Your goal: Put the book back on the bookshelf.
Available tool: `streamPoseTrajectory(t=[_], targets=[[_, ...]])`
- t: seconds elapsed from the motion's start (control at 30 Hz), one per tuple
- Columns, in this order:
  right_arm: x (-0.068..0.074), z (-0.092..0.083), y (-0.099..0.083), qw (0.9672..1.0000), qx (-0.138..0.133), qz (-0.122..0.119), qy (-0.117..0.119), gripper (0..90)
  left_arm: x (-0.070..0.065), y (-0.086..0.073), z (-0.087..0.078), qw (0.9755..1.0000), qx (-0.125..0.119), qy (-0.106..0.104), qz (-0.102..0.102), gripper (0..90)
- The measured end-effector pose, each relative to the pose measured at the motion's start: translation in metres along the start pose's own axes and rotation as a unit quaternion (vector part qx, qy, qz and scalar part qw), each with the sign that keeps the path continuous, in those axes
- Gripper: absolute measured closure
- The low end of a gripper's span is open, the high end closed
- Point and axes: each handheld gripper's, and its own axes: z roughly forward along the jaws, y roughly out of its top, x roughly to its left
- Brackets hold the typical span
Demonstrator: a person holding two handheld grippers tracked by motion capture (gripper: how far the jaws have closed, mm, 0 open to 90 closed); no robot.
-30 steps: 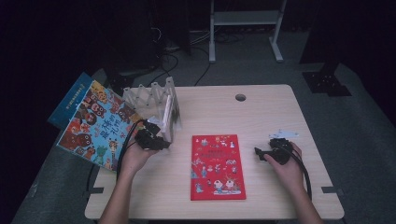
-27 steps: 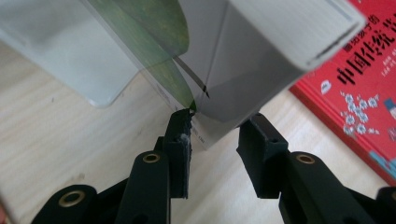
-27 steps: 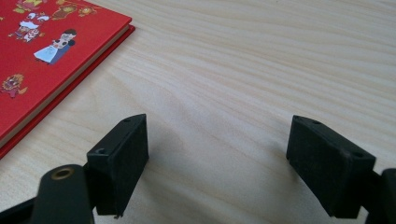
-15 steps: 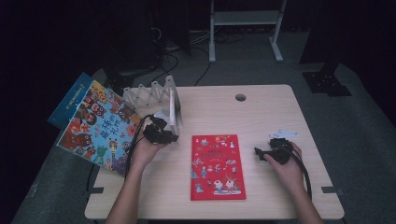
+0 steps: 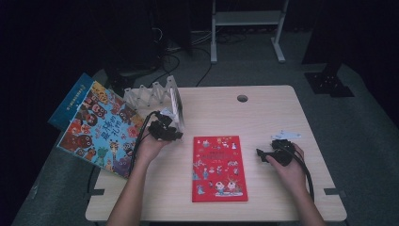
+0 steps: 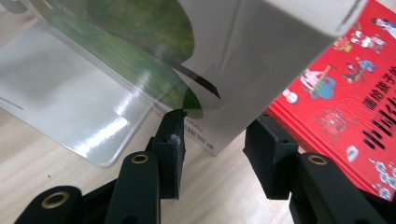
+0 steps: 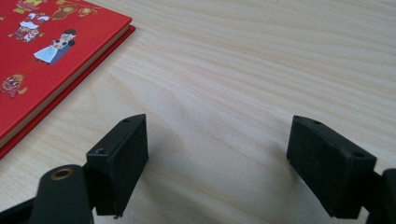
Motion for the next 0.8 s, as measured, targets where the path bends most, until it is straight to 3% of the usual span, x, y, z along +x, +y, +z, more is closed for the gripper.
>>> streamPoseTrajectory(t=[0.2,0.4,0.7,0.8], targets=[[0.0,0.0,0.0,1.0,0.0,0.0,0.0,19.4,0.004,0.002,0.005,0.9998,-0.019,0.006,-0.008,57.2],[0.0,0.0,0.0,1.0,0.0,0.0,0.0,19.4,0.006,0.002,0.005,0.9998,-0.019,0.006,-0.011,57.0],[0.0,0.0,0.0,1.0,-0.001,-0.001,0.0,19.4,0.0,-0.014,-0.006,0.9999,-0.014,-0.002,-0.002,48.6],[0.0,0.0,0.0,1.0,0.0,-0.001,0.0,19.4,-0.004,-0.023,-0.012,0.9996,-0.027,-0.004,0.004,44.0]])
